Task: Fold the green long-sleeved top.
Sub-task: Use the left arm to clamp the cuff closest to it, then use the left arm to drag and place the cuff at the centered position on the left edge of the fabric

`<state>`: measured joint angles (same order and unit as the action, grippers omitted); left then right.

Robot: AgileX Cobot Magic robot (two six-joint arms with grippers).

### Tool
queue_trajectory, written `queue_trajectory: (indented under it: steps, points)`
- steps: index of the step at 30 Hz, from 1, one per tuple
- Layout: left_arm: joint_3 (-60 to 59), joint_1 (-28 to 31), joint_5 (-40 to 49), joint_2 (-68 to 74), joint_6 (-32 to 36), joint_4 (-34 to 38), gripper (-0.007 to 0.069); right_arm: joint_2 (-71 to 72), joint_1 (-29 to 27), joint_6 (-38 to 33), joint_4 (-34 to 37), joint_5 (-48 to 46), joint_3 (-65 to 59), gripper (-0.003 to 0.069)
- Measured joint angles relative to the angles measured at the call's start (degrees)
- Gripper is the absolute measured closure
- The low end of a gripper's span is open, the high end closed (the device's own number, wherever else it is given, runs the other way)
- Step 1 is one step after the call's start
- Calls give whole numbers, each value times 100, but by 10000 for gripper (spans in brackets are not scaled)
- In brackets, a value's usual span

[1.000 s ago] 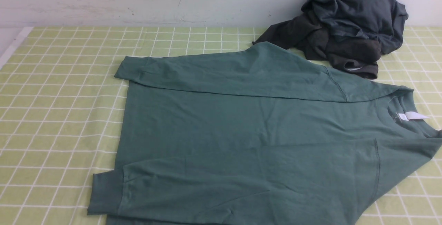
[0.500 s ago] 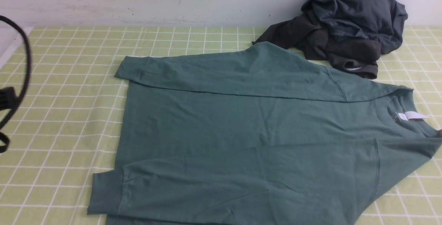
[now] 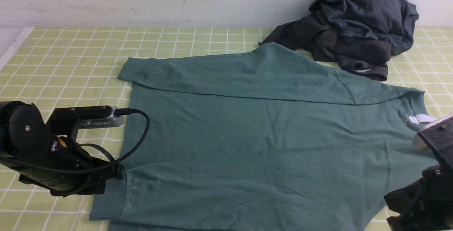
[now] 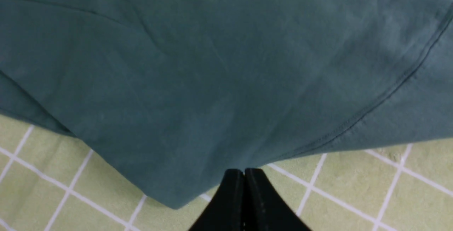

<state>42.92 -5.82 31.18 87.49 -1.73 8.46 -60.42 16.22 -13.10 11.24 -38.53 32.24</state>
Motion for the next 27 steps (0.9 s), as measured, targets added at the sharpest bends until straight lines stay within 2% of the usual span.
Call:
queue_trajectory:
  steps: [2,5,7,9,10,12,14,16,21,27]
  points:
    - [7,7,-327,238,17,13,305,0,-1,-23,77,20,7,668]
    - [20,7,-613,497,17,28,281,0,10,-39,129,20,7,668]
    - [31,7,-707,676,17,35,318,0,17,-39,179,27,7,668]
    - [99,7,-748,761,17,13,420,0,17,-39,219,39,7,668]
    - [106,7,-748,771,17,20,442,0,17,-39,219,39,7,668]
    - [212,-69,-656,788,86,37,559,0,17,-45,219,57,7,668]
    - [451,-238,-317,729,227,8,599,0,17,-45,219,63,7,668]
    - [654,-364,-120,644,318,8,603,0,17,-45,219,69,7,668]
    - [1996,-806,404,-109,659,8,606,0,17,-51,81,107,7,668]
    - [3269,-843,464,-402,669,-123,606,0,17,-57,-89,116,7,668]
